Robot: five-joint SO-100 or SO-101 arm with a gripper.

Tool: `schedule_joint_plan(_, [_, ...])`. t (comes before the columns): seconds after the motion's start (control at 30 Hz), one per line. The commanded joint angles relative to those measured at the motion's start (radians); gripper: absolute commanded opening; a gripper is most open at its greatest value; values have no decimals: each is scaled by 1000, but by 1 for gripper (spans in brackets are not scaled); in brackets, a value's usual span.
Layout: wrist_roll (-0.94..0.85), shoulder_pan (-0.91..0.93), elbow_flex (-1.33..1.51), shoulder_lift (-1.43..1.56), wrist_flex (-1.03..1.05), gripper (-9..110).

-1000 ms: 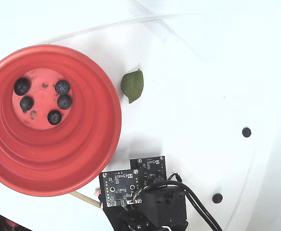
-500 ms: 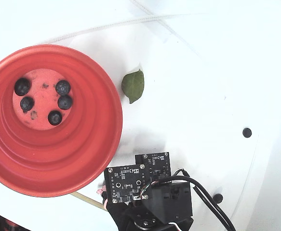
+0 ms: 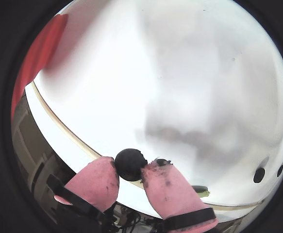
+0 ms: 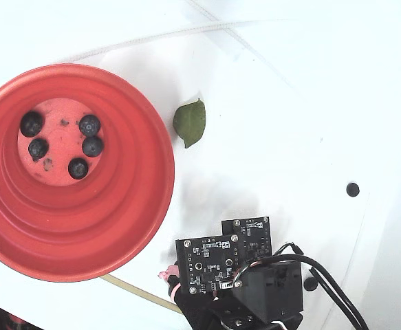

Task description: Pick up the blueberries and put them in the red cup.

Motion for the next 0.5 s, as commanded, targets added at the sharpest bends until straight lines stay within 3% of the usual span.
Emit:
schedule_joint_plan(0.0, [17,-44,9,146,74,8])
schedule_joint_plan(0.47, [72,-107,-18,400,295,9])
